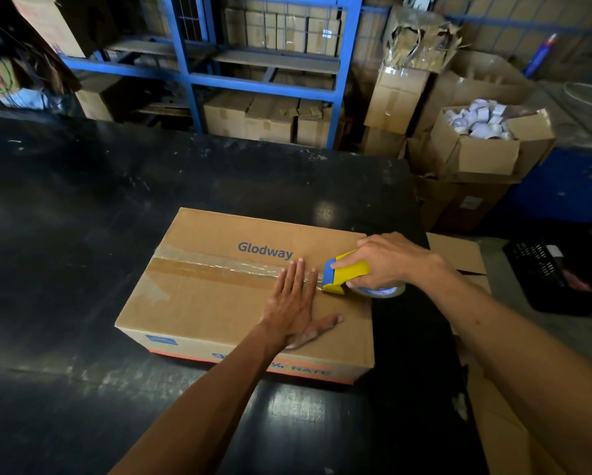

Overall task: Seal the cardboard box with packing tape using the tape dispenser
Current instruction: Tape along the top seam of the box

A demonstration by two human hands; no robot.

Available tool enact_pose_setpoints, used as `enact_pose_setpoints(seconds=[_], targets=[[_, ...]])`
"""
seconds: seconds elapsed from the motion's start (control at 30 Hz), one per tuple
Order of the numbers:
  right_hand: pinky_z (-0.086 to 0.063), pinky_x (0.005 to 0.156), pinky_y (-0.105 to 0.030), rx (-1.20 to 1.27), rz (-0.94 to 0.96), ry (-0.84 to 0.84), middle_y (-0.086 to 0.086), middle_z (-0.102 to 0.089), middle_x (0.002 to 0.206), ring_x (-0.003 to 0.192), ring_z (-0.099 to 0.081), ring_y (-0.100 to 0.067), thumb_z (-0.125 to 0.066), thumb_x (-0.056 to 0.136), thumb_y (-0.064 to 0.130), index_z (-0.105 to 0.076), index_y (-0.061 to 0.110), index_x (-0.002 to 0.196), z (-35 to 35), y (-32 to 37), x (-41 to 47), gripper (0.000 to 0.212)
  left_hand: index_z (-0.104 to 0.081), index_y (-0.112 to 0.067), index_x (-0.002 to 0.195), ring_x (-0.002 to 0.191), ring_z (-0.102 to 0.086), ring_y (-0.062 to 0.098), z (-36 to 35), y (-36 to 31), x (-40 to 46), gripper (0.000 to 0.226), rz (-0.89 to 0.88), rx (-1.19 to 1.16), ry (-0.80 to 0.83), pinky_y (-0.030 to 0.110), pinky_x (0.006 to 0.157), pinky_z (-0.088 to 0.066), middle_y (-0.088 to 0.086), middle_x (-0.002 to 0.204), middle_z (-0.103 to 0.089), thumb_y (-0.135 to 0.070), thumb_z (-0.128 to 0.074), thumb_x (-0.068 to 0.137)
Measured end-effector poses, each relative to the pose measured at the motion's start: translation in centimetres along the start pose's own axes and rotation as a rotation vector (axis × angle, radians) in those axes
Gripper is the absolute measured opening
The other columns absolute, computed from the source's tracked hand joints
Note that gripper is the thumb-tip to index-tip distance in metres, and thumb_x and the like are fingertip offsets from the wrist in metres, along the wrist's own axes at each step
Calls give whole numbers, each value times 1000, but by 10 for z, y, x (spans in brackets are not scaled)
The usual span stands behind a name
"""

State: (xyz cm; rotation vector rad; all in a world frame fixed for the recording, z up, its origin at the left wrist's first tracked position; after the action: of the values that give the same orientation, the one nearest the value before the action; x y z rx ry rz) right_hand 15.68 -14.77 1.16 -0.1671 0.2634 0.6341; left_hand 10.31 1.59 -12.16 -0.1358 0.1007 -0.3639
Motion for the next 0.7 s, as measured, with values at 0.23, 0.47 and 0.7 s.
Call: enact_pose_setpoints(seconds=[0.23,0.47,0.7], targets=[[-31,61,-26,116,-45,35,13,-42,98,98,-54,-16,-54,86,69,-45,53,138,-7,-10,-13,56,4,-11,158,151,19,31,0,-2,-3,121,-2,-14,7,48,123,4,20,163,16,-93,7,69],[-41,69,-30,23,-101,84,8,-48,99,86,-47,-10,-47,83,78,-39,57,140,-12,-50,-59,61,10,-13,158,150,24,30,1,3,-2,116,-32,-24,35,49,123,3,19,163,20,-94,1,75],[-30,66,-28,27,-183,158,6,-42,103,87,-42,-10,-45,85,77,-33,58,141,-46,-67,-88,61,14,-13,157,148,27,30,1,2,-4,116,-57,-28,56,49,123,4,18,161,25,-94,-2,76]])
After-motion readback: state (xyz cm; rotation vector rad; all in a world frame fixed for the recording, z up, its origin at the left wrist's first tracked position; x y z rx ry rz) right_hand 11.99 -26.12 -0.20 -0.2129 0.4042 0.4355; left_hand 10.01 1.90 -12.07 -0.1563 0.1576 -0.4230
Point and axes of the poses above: each hand's wrist, its own x-axis towards the middle knuckle, its own z-axis out of the back of the hand, y = z × x, the point moved 4 cm from there along x, towards the middle knuckle
